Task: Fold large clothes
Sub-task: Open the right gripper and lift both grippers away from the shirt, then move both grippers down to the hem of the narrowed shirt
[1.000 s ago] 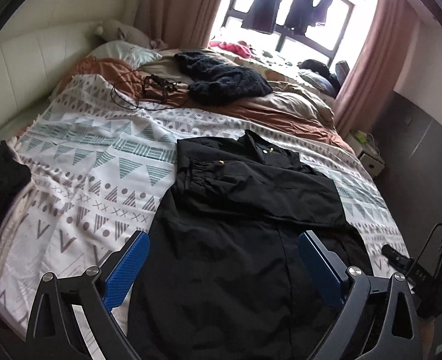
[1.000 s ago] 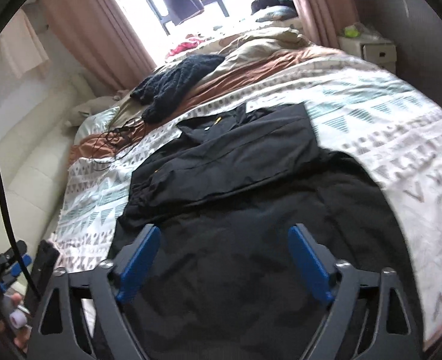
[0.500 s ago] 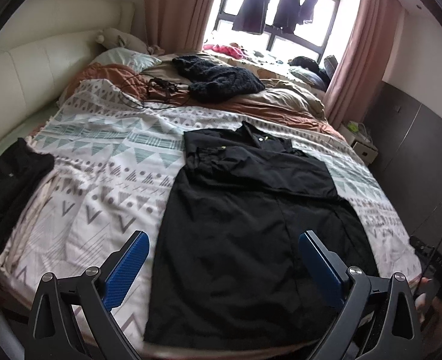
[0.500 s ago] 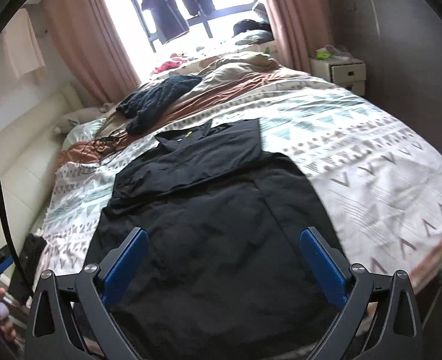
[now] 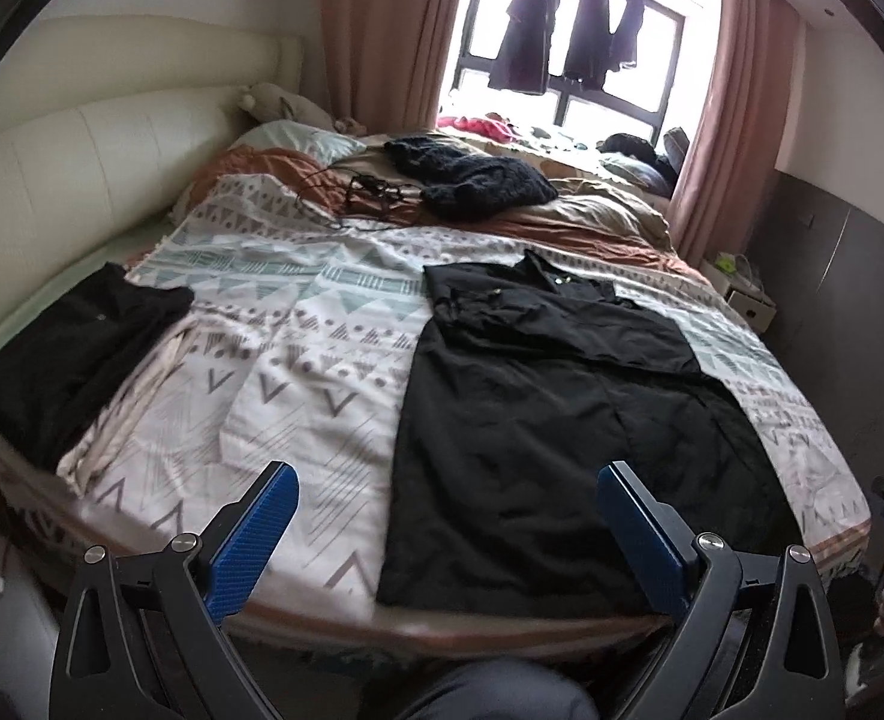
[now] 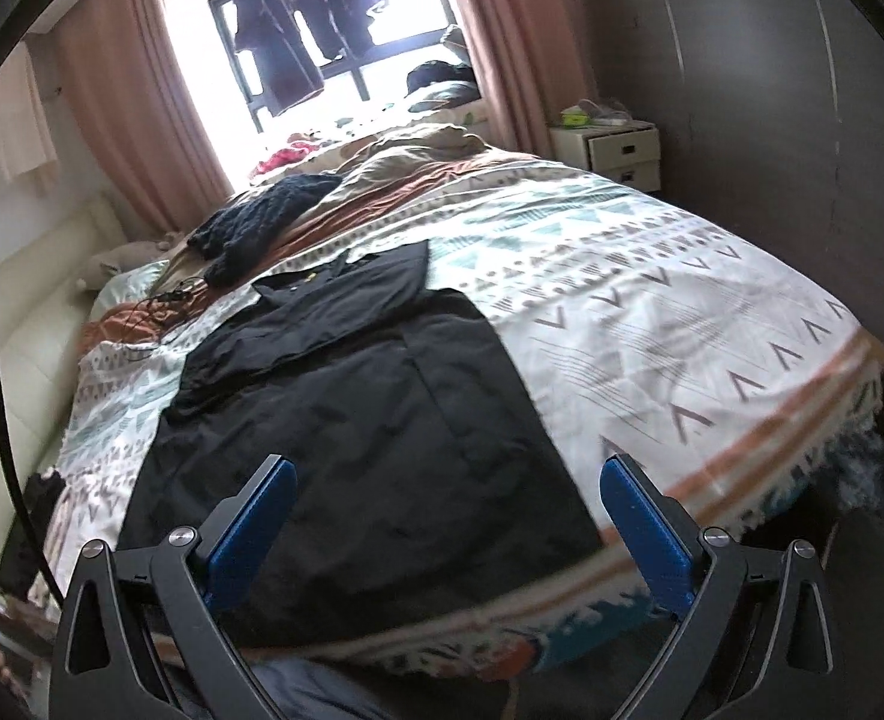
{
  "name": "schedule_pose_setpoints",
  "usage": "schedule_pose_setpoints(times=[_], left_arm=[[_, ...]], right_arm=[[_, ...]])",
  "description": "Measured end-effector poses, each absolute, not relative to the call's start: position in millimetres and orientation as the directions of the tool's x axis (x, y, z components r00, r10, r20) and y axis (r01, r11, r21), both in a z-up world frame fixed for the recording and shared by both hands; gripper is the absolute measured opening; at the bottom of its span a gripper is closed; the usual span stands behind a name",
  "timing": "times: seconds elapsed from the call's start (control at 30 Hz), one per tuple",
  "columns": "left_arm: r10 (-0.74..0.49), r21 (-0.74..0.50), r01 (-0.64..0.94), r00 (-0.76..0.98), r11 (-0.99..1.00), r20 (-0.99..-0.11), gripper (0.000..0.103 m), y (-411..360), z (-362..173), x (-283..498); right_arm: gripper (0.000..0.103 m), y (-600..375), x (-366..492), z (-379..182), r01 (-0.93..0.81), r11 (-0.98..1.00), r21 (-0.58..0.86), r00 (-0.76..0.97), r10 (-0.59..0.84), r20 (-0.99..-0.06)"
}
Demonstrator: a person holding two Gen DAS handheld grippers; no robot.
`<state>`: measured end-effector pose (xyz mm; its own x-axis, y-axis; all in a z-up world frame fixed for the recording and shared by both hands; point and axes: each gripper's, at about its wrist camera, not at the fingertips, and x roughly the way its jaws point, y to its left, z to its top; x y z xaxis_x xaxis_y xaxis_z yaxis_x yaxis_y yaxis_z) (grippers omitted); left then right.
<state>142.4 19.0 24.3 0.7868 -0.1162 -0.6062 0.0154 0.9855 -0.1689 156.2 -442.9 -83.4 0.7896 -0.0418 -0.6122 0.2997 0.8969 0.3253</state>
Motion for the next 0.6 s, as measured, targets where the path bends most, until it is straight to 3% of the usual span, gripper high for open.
schedule_pose_setpoints(times=[0.27, 0.37, 0.6], left_arm=[[-0.124, -0.212, -0.013, 0.775, 0.977, -0.619, 0.098, 40.8, -8.7, 108.8], [-0.14, -0.244, -0.021, 0.77, 0.969, -0.622, 0.091, 44.8, -20.0, 101.7], [-0.167, -0.266, -0.015, 0.743, 0.964, -0.648, 0.074, 42.9, -47.4, 98.7]], right_arm=[[0.102, -456.3, 116.3, -107.2, 0.319, 0.893, 0.318, 0.785, -0.061, -0.616], [0.101, -456.9, 106.7, -116.4, 0.31, 0.895, 0.321, 0.784, -0.049, -0.619], [0.082, -459.9, 93.0, -140.8, 0.302, 0.893, 0.334, 0.779, -0.028, -0.627]])
